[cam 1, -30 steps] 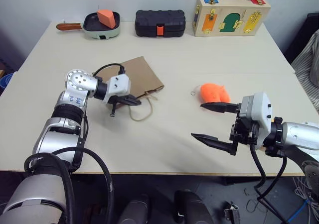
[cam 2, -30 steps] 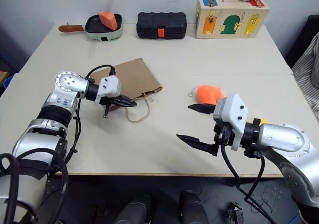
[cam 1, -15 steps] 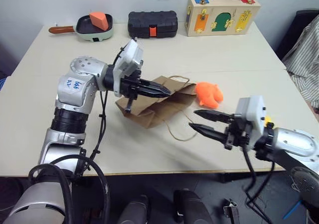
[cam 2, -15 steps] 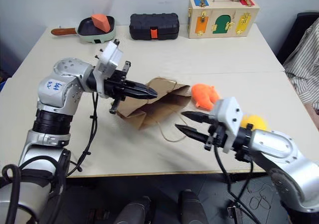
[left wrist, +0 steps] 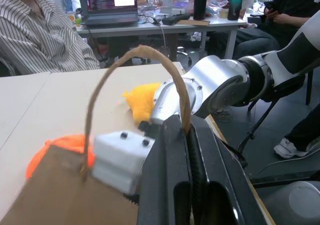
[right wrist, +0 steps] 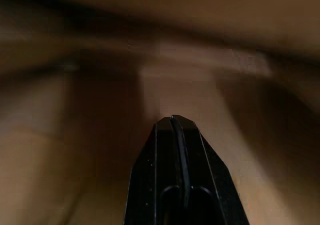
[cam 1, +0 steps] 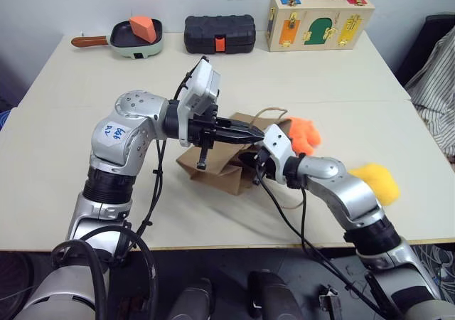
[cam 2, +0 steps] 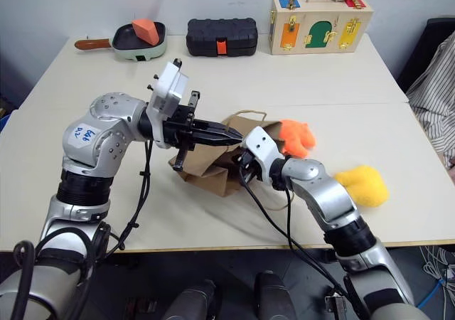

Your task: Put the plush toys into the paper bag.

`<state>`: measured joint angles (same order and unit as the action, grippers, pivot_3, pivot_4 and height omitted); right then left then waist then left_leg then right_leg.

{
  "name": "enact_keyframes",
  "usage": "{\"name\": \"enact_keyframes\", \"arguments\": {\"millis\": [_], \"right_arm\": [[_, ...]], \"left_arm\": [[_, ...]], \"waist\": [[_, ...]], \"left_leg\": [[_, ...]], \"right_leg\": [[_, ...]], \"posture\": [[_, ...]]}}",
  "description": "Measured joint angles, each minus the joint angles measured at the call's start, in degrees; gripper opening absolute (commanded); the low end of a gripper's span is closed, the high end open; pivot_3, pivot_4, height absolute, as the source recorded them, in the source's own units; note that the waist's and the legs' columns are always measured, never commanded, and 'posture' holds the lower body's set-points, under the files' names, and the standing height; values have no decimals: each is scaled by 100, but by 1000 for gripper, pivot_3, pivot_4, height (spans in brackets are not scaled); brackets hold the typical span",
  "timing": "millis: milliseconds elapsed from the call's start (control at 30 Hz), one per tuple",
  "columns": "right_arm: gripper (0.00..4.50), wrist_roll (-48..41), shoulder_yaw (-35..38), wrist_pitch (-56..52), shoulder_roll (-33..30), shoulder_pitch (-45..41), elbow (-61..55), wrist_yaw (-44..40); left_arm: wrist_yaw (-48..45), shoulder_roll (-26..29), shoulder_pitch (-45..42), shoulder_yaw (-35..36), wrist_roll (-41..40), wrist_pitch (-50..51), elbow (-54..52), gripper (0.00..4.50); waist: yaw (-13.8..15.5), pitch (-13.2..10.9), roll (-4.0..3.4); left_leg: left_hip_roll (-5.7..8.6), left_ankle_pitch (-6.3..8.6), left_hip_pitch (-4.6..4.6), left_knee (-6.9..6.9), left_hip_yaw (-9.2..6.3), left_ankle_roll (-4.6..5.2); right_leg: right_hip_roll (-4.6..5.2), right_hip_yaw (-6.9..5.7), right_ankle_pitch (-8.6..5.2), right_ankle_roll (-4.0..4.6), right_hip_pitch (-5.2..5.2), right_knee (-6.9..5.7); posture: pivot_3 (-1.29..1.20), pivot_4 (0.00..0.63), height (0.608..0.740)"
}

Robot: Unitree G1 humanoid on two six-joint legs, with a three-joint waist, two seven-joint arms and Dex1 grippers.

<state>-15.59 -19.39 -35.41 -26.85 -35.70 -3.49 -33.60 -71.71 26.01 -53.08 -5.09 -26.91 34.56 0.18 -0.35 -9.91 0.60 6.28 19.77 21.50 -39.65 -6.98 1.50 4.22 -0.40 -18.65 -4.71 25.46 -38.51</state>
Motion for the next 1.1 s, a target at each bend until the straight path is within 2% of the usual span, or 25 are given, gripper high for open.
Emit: {"name": "enact_keyframes", "arguments": {"millis": [167, 400, 567, 667, 867, 1100], "right_arm": [[18, 480, -280, 281, -2, 49, 345, -293], [18, 755, -250, 659, -11, 318, 237, -510], [18, 881, -221, 835, -49, 410, 197, -676], [18, 900, -204, 806, -53, 346, 209, -834], [18, 420, -16, 4, -24, -138, 148, -1439], [18, -551, 279, -1547, 187, -800, -57, -1905]], "left_arm": [[323, -5, -39, 202, -43, -17, 86, 0], [825, 83, -667, 895, -435, 288, 578, 0], [742, 226, -647, 896, -675, 565, 442, 0], [553, 322, -316, 637, -662, 440, -18, 0], [326, 341, 11, 161, -423, -92, -230, 0], [207, 348, 95, -28, -264, -525, -247, 0]], "waist": [[-9, 0, 0], [-24, 1, -1], [-51, 1, -1], [-73, 2, -3], [-123, 2, -3], [-126, 2, -3]], "left_leg": [[0, 0, 0, -1, 0, 0], [0, 2, -1, -6, -1, -3], [0, 2, -1, -6, -5, -4], [0, 2, -1, -5, -5, -4], [-1, 3, 0, -3, -4, -4], [-4, 4, 0, -2, -6, -7]], "right_leg": [[0, 0, 0, 0, 0, 0], [-1, -1, 0, 0, 0, -6], [-1, -2, 0, 0, 0, -9], [-1, -1, 0, 0, 0, -7], [-1, -1, 0, 0, 0, -2], [-3, -1, -1, 1, 1, -4]], "posture": [[0, 150, 740], [0, 150, 740], [0, 150, 740], [0, 150, 740], [0, 150, 740], [0, 150, 740]]}}
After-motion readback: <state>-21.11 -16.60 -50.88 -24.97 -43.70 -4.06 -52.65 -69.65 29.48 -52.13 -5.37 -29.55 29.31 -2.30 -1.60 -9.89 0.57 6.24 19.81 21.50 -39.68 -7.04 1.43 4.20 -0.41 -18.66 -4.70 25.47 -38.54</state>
